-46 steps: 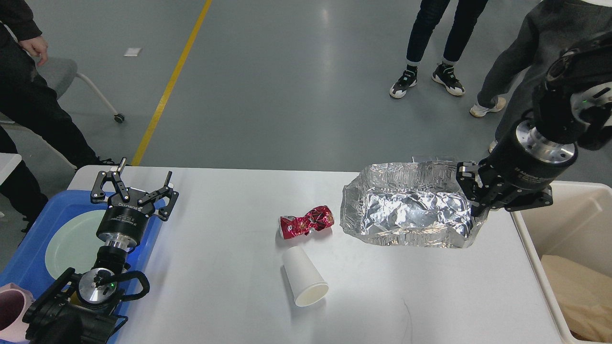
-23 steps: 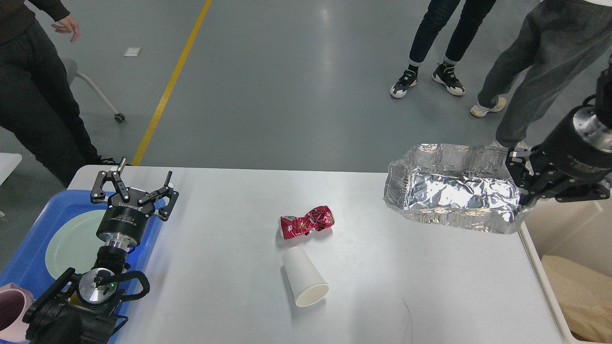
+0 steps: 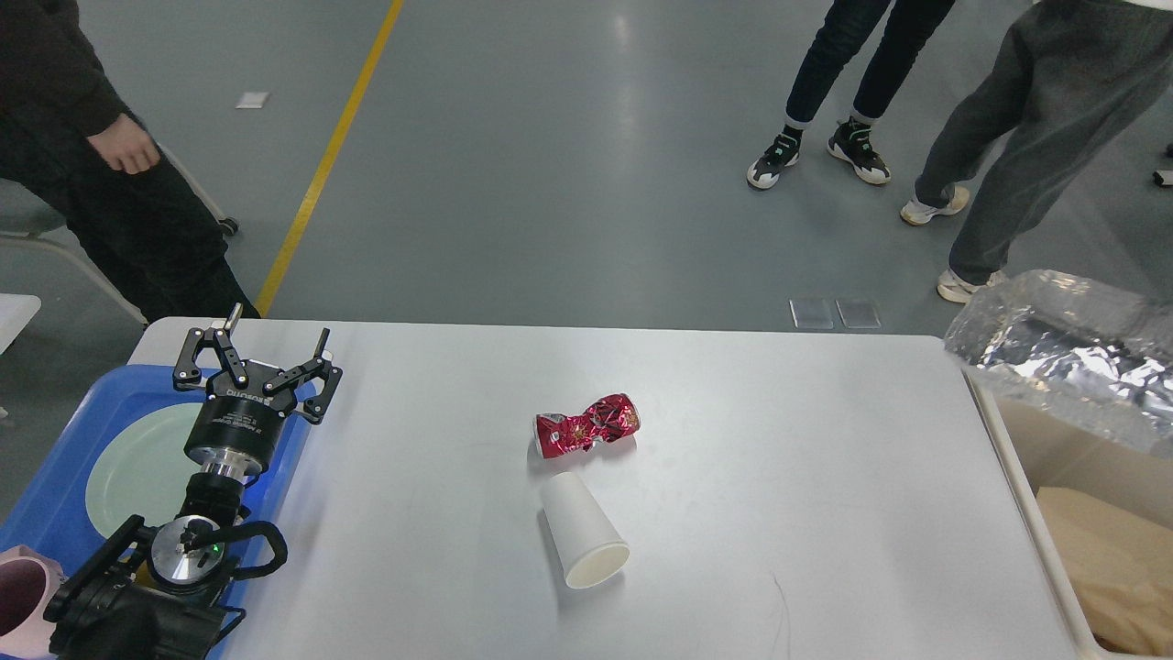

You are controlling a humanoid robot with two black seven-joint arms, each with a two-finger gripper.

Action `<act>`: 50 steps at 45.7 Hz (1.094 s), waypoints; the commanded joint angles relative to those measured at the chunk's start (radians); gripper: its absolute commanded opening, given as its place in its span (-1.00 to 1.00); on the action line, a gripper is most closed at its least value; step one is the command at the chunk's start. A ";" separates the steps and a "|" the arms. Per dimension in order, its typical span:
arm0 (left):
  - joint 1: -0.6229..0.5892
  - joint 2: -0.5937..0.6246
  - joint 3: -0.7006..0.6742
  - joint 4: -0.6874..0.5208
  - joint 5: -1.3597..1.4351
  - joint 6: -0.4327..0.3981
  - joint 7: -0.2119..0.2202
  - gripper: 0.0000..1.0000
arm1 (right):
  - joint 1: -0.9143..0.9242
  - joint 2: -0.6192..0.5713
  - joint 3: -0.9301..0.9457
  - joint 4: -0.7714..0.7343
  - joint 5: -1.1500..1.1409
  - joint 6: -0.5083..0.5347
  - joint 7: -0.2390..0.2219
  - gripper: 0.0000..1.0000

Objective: Tidy desktop
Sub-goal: 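Carry the foil over the white bin and release it, then withdraw the right gripper from the white bin and raise it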

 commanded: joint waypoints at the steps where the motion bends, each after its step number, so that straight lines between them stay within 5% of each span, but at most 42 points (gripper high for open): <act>1: 0.000 0.000 0.000 0.001 0.000 0.000 0.000 0.93 | -0.222 -0.103 0.105 -0.159 -0.001 -0.109 0.002 -1.00; 11: 0.000 0.000 0.000 0.001 0.000 0.000 0.000 0.93 | -0.734 -0.099 0.436 -0.328 -0.001 -0.394 0.004 -1.00; 25: 0.000 0.000 0.000 0.001 0.000 0.000 0.000 0.93 | -1.291 0.199 0.712 -0.897 0.003 -0.430 0.005 -1.00; 32: 0.000 0.000 0.000 0.001 0.000 0.000 0.000 0.93 | -1.436 0.335 0.746 -1.115 0.006 -0.442 0.002 -1.00; 44: -0.002 0.000 0.000 0.001 0.000 0.000 0.000 0.93 | -1.459 0.369 0.742 -1.124 0.003 -0.460 0.002 -1.00; 45: 0.000 0.000 0.000 0.001 0.000 0.000 0.000 0.93 | -1.463 0.371 0.739 -1.126 0.002 -0.462 0.002 -0.95; 48: 0.000 0.000 0.000 0.001 0.000 0.000 0.000 0.93 | -1.471 0.375 0.735 -1.130 0.002 -0.472 0.007 -0.03; 50: 0.000 0.000 0.000 0.000 0.000 0.000 0.000 0.93 | -1.471 0.377 0.734 -1.129 0.002 -0.483 0.007 0.37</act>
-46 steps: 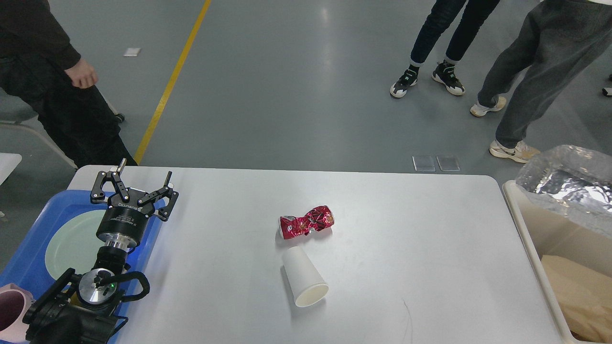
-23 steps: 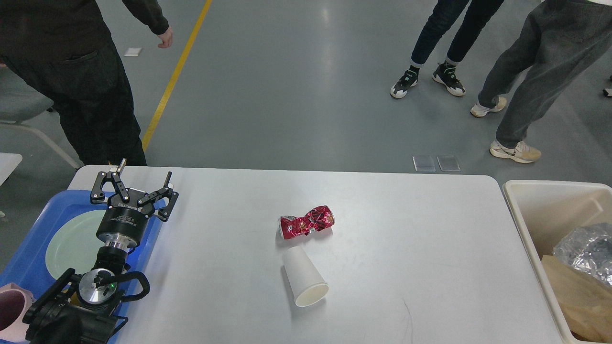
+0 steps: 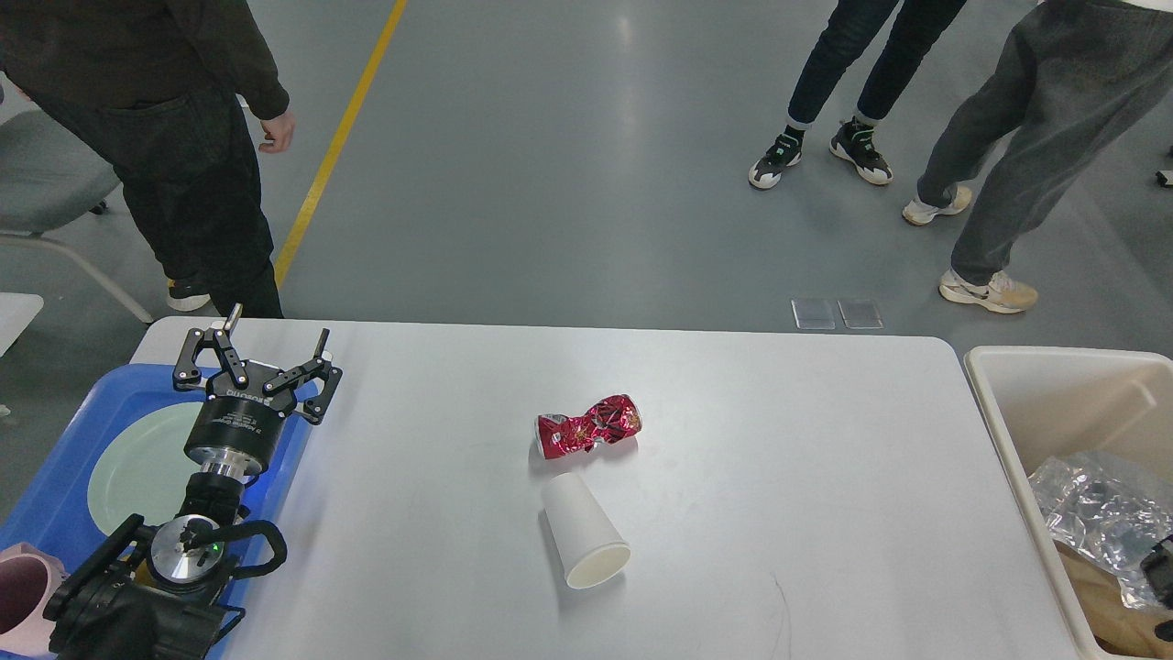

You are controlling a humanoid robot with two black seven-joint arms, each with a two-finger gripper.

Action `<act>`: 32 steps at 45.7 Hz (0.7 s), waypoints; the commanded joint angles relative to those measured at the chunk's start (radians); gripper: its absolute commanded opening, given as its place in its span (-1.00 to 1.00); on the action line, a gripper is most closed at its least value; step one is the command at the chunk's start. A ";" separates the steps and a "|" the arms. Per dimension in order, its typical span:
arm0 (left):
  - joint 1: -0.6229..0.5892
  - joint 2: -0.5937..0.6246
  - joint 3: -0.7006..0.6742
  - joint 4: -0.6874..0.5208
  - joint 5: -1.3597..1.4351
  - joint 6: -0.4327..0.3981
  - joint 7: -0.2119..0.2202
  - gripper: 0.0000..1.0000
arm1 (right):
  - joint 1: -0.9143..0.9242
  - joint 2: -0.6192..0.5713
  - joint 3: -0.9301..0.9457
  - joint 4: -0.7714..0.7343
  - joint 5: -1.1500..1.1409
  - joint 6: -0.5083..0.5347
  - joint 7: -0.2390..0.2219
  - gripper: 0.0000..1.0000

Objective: Tidy desktop
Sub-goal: 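Withdraw the right gripper from the white bin and raise it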

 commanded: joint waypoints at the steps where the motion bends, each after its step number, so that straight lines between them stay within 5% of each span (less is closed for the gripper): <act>1: 0.001 0.000 -0.002 -0.002 0.000 0.000 0.000 0.93 | -0.008 0.009 -0.005 -0.002 -0.001 -0.023 0.004 0.52; 4: 0.000 0.000 0.000 0.000 0.000 0.000 0.000 0.93 | -0.009 0.015 -0.004 -0.002 -0.001 -0.039 0.004 1.00; 32: 0.000 0.000 0.000 -0.002 0.000 0.000 0.000 0.93 | 0.060 -0.027 -0.008 0.058 -0.005 -0.011 -0.002 1.00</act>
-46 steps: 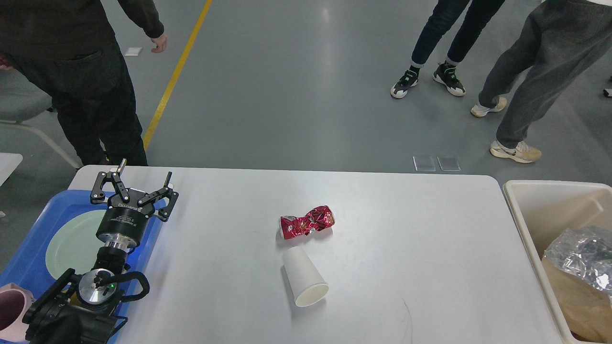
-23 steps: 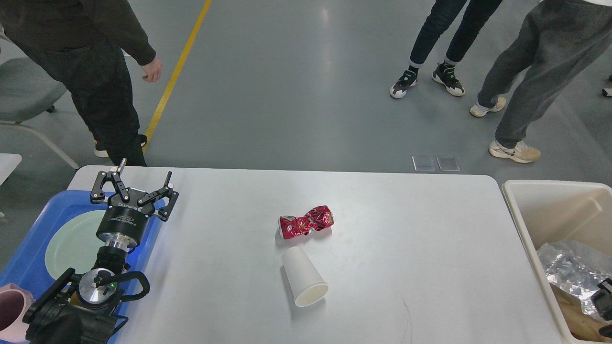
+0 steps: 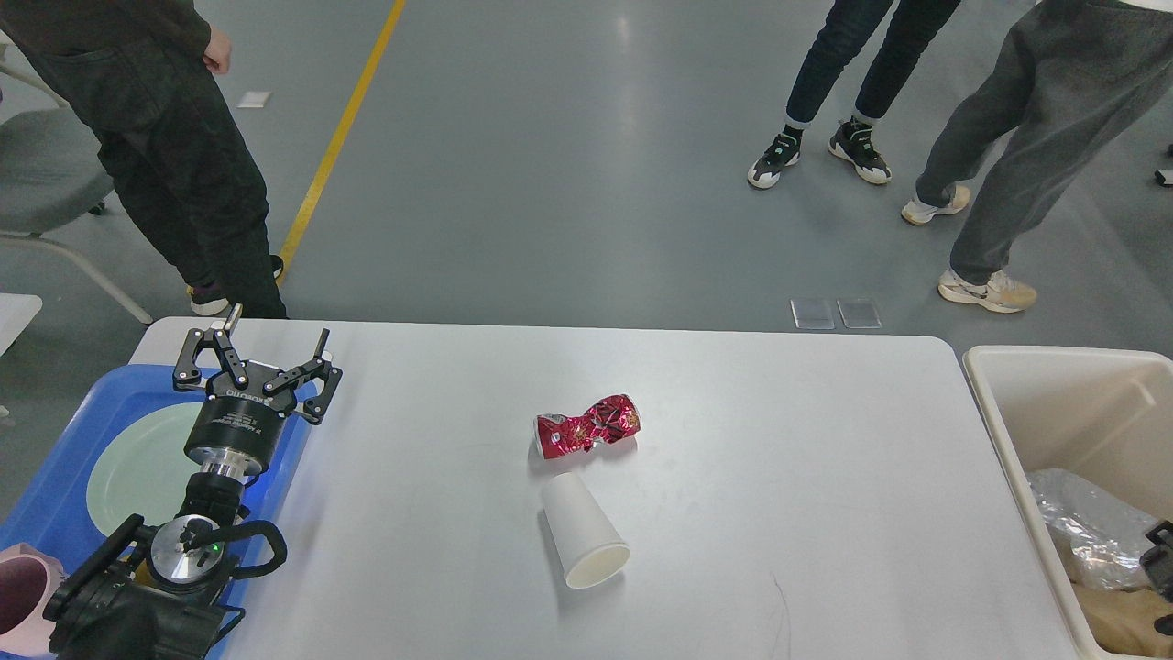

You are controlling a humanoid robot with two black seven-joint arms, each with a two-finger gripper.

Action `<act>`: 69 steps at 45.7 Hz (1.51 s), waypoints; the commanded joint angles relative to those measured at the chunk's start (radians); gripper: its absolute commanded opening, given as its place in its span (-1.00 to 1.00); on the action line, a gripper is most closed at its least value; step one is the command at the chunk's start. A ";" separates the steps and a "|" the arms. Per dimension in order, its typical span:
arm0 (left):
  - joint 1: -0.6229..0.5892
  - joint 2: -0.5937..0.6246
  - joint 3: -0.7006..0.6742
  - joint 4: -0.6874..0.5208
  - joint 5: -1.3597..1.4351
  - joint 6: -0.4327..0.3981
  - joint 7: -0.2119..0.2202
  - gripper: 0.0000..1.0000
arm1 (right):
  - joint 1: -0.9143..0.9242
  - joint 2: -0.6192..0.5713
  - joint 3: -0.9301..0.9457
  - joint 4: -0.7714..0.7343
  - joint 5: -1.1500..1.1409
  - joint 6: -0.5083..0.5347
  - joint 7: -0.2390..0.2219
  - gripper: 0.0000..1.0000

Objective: Tidy desktop
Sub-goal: 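Withdraw the right gripper from the white bin and raise it, then lower the right gripper onto the white paper cup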

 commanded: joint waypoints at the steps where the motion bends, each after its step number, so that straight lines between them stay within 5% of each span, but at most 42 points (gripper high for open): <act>1: -0.001 0.000 0.000 0.000 0.000 0.000 0.000 0.93 | 0.039 -0.021 -0.002 0.038 -0.002 0.017 -0.003 1.00; 19: 0.000 0.000 0.000 0.000 -0.002 0.000 0.000 0.93 | 0.632 -0.209 -0.250 0.588 -0.224 0.255 -0.046 1.00; 30: 0.000 0.000 0.000 -0.001 0.000 0.000 0.000 0.93 | 1.131 -0.075 -0.557 0.920 -0.243 0.529 -0.047 1.00; 41: 0.000 0.000 0.000 0.000 0.000 0.000 0.000 0.93 | 1.543 0.018 -0.553 1.151 -0.241 0.799 -0.049 1.00; 58: 0.000 0.000 0.000 0.000 0.000 0.000 -0.001 0.93 | 2.009 0.063 -0.303 1.610 -0.228 0.781 -0.047 1.00; 69: 0.000 0.000 0.000 0.000 0.000 0.000 -0.001 0.93 | 2.035 0.130 -0.230 1.653 -0.201 0.732 -0.047 0.95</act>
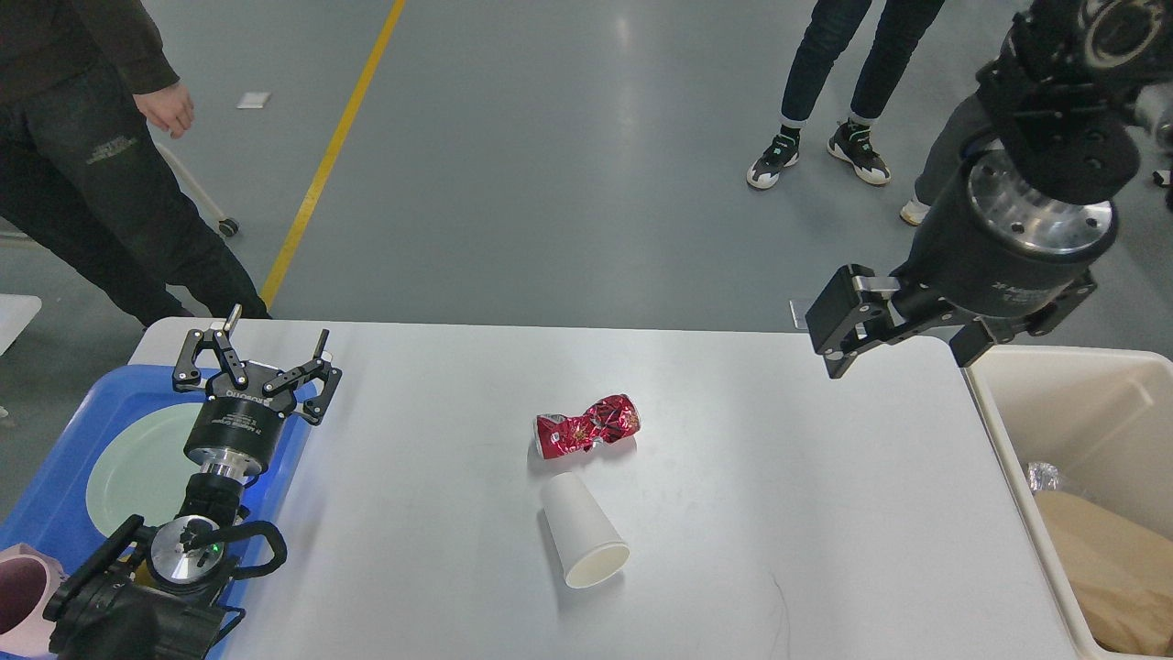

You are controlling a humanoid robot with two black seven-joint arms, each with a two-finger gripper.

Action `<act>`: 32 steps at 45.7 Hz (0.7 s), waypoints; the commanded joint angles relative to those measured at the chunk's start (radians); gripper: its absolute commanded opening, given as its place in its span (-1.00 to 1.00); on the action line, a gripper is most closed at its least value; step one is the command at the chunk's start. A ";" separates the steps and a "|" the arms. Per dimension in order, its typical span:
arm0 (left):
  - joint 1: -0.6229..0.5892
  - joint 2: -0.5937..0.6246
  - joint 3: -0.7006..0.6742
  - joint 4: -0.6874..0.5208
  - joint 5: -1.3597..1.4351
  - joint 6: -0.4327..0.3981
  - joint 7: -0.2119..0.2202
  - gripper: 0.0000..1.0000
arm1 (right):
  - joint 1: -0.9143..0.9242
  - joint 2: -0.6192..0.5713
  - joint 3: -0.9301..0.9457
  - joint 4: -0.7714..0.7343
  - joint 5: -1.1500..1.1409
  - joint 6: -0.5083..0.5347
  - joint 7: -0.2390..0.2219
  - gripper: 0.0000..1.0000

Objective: Tidy desktop
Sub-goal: 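Lower the right gripper onto the white paper cup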

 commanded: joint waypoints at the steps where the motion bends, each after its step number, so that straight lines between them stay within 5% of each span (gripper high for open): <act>1: 0.000 0.000 0.000 0.000 0.000 0.000 0.001 0.93 | -0.003 0.022 0.013 0.004 0.005 -0.028 0.000 0.95; 10: -0.002 0.000 0.000 0.000 0.000 0.000 0.001 0.93 | -0.066 0.018 0.029 -0.010 0.005 -0.092 0.002 0.95; 20: -0.002 0.000 0.000 0.000 -0.001 0.000 0.002 0.93 | -0.386 0.031 0.229 -0.073 -0.003 -0.267 -0.001 0.94; 32: 0.000 0.000 0.000 0.000 0.000 0.000 0.002 0.93 | -0.788 0.222 0.348 -0.258 -0.023 -0.448 0.000 0.93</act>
